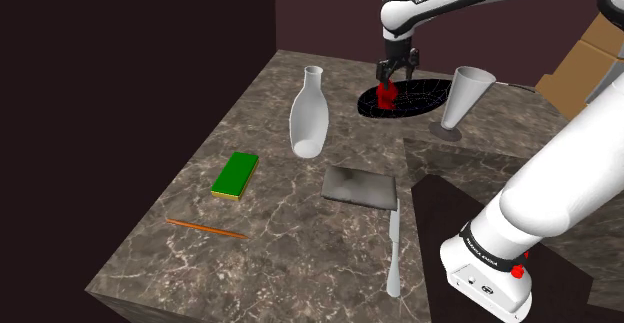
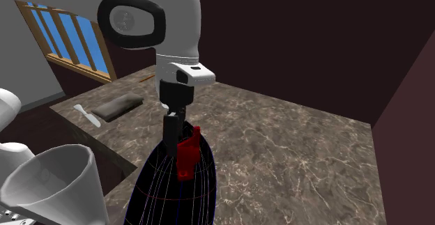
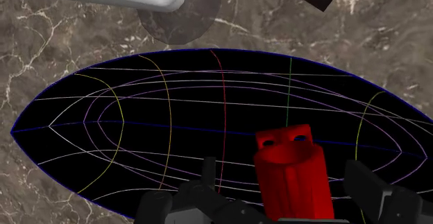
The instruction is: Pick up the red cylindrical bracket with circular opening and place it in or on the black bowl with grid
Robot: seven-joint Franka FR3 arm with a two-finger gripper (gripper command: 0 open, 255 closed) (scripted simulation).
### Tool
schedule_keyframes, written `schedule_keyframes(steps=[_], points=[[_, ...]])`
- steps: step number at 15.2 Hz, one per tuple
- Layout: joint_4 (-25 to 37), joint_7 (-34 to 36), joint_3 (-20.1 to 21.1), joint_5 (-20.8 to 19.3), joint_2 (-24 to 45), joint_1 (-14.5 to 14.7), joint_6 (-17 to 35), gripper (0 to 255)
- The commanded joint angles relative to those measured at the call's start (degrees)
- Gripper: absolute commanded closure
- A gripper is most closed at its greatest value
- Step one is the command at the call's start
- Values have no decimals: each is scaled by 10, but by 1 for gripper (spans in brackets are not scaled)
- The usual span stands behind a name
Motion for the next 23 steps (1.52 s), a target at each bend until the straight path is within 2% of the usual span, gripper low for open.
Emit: schedule_keyframes(steps=[1,5,13,14,23], points=[[-11,6,0,-4,2,-1,9,0],[-38,8,-5,-8,10,-5,44,0],[-38,8,-5,-8,9,-5,44,0],[-38,8,-5,-8,9,-5,44,255],[-38,8,-5,-8,9,-5,44,255]])
